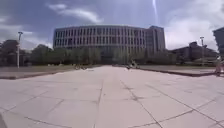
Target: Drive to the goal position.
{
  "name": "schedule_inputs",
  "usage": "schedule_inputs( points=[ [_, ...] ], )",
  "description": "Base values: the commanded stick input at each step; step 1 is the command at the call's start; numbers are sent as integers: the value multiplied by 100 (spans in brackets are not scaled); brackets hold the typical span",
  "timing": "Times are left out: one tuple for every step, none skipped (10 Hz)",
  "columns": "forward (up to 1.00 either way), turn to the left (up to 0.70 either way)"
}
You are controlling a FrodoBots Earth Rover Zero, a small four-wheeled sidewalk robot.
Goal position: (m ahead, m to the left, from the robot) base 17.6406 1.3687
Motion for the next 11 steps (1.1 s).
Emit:
schedule_inputs(
  points=[
    [70,0],
    [70,0],
    [70,0],
    [70,0],
    [70,0],
    [70,0],
    [70,0],
    [70,0],
    [70,0],
    [70,0],
    [70,0]
  ],
)
